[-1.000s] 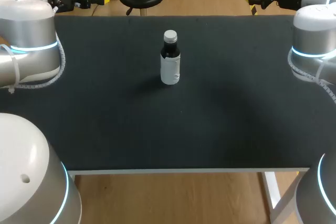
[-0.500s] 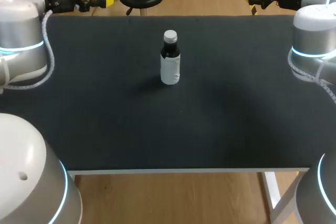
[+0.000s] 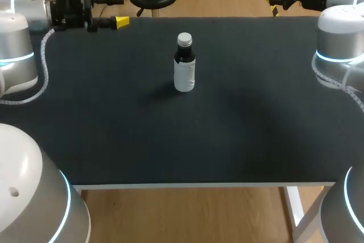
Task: Unscrew the bottle cap
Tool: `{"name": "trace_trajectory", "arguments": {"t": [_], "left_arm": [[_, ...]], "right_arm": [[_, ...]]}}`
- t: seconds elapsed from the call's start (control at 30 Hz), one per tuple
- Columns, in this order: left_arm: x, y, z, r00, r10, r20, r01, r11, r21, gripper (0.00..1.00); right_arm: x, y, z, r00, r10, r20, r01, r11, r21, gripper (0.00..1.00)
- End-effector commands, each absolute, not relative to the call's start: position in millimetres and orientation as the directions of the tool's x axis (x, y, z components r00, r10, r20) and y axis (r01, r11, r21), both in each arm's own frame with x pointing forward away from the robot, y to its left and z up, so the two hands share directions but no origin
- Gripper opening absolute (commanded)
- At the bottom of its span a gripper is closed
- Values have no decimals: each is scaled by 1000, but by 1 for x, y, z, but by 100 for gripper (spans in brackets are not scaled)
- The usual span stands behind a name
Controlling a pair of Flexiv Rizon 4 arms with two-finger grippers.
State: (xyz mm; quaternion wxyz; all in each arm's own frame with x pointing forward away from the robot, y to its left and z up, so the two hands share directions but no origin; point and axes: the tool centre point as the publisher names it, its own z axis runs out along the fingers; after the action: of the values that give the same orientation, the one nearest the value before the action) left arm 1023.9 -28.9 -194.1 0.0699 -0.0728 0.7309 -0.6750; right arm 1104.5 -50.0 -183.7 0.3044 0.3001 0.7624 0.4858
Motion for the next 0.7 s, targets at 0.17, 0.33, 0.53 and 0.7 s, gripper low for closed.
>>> {"name": "trace_trajectory", "arguments": {"t": [0.17, 0.33, 0.53, 0.7], "left_arm": [[1031, -33, -209, -997, -75, 24, -23, -11, -1000, 100], [1032, -31, -209, -996, -78, 37, -36, -17, -999, 100], [1032, -31, -209, -996, -78, 37, -36, -17, -999, 100], [1032, -31, -209, -996, -78, 37, -36, -17, -999, 100]], "right_arm": [[1105, -50, -184, -635, 753, -173, 161, 348, 924, 100], [1105, -50, -184, -635, 753, -173, 161, 348, 924, 100], [1105, -50, -184, -635, 753, -173, 161, 348, 924, 100], [1105, -50, -184, -635, 753, -173, 161, 348, 924, 100]]}}
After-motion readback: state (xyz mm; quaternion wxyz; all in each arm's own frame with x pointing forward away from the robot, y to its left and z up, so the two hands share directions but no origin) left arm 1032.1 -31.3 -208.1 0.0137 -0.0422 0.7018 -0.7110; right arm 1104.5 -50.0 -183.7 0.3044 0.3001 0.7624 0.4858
